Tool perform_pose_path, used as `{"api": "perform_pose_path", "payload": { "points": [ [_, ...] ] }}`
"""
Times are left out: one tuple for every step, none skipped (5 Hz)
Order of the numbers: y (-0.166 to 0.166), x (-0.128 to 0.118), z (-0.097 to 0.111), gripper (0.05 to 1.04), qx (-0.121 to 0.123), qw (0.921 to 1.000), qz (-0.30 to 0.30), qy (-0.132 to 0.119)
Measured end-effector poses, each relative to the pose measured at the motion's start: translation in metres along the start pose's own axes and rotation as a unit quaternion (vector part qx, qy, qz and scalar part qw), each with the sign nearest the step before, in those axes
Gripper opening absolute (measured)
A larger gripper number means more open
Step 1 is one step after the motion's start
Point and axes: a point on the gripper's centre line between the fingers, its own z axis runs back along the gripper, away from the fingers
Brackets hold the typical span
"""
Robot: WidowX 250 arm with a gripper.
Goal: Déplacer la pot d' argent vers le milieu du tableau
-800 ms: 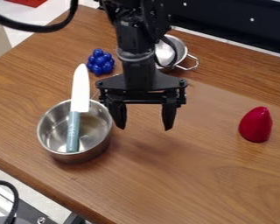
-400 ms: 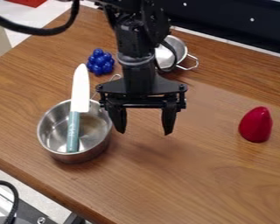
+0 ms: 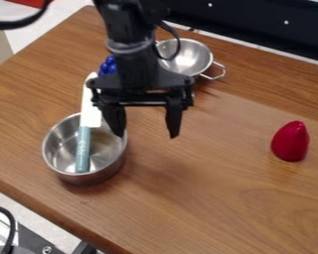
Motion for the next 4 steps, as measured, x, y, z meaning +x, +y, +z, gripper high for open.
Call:
{"api": "perform_pose_path", "payload": {
  "points": [
    [0.013, -0.004, -0.008, 1.001, 0.010, 0.9999, -0.007, -0.006],
    [0.020, -0.009, -0.021, 1.001, 0.018, 0.9996, -0.013, -0.018],
    [0.025, -0.007, -0.033, 1.001, 0.023, 0.9993, -0.006, -0.030],
    [0.025, -0.008, -0.044, 1.001, 0.020, 0.9994, -0.009, -0.025]
  ]
}}
